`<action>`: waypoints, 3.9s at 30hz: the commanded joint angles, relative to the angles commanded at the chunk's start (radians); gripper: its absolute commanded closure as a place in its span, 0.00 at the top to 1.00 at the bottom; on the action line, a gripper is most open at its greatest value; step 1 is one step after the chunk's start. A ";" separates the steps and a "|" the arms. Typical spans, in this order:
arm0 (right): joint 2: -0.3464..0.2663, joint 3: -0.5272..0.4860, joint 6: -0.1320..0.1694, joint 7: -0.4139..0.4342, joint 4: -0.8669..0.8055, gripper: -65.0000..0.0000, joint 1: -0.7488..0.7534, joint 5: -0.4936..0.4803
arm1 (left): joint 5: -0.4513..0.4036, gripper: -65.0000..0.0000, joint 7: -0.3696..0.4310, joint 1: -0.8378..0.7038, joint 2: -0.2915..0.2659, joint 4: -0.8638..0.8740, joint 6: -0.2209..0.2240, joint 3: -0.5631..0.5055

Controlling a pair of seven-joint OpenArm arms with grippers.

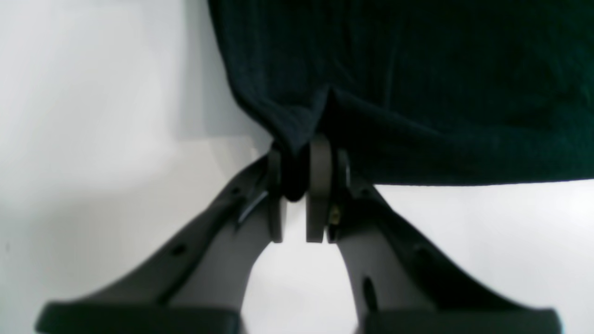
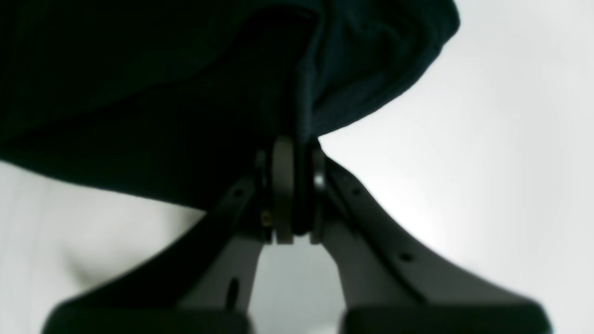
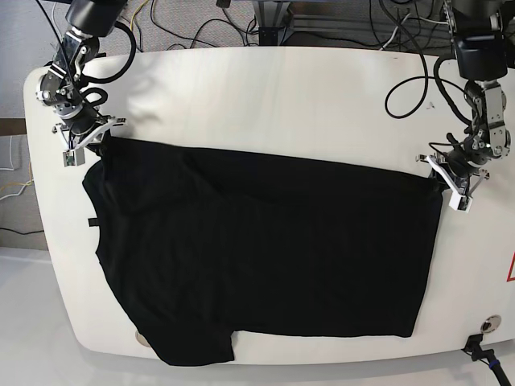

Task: Fold the T-shirt properly
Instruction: 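Drag the held shirt edge with both grippers toward the robot base, then release the shirt and move both grippers down along its sides, then grasp the shirt's side edges midway with both grippers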

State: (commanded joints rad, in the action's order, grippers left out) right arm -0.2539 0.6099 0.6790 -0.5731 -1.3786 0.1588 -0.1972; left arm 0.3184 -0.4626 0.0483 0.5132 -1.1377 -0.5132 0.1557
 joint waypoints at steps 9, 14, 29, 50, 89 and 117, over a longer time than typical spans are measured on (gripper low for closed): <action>0.000 0.002 -0.002 -0.038 -0.178 0.00 0.242 -0.046 | -0.003 0.07 -0.057 -0.397 0.018 -0.316 -0.002 0.199; 0.000 0.002 -0.002 -0.038 -0.242 0.00 0.339 -0.046 | -0.002 0.07 -0.071 -0.606 -0.034 -0.470 -0.002 0.319; -0.011 0.002 0.000 -0.038 -0.270 0.00 0.459 -0.044 | 0.000 0.07 -0.071 -0.827 -0.118 -0.592 -0.002 0.417; -0.002 0.041 -0.002 -0.038 -0.270 0.53 0.460 -0.044 | -0.005 0.63 -0.152 -0.812 -0.057 -0.595 -0.103 0.428; 0.011 -0.199 -0.008 -0.038 0.262 0.57 -0.618 0.272 | -0.167 0.62 -0.071 0.305 -0.043 0.126 -0.106 0.121; -0.012 -0.203 -0.155 0.407 0.971 0.57 -0.859 0.381 | -0.167 0.62 0.209 0.520 0.006 0.566 -0.146 -0.014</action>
State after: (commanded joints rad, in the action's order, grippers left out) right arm -0.2662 0.4074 0.5240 -0.1665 -0.4074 -0.7004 0.1834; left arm 0.1511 -0.2539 0.5685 0.5194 -0.5715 -0.6590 0.1419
